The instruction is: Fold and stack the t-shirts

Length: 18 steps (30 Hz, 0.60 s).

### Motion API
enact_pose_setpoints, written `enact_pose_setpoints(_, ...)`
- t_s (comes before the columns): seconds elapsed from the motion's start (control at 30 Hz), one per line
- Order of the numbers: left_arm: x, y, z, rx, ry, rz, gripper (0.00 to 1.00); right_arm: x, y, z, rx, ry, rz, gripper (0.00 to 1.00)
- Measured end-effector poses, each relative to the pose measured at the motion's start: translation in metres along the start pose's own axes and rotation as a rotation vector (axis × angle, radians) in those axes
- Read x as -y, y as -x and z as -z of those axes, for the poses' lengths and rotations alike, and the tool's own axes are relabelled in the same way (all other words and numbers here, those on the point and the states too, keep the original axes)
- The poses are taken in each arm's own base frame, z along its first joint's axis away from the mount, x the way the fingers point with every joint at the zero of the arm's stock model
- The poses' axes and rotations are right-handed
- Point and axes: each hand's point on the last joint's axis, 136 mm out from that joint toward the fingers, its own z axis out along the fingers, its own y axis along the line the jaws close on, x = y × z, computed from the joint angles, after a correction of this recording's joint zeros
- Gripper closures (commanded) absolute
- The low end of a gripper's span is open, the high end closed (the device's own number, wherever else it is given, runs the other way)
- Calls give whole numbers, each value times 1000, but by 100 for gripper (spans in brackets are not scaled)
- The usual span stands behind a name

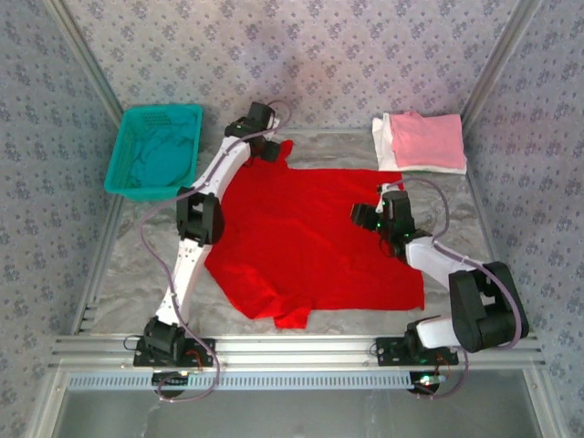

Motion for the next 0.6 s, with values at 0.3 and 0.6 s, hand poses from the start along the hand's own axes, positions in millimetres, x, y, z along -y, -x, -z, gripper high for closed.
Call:
enact_pose_setpoints(0.3,-19,-28,-24,-88,21,0,45,-11,-6,-2,0,31,10,36)
enact_pose_setpoints(0.6,-8,-27,-26,-82,-20,-2,48,-11,-7,-4,-5,30,-11,36)
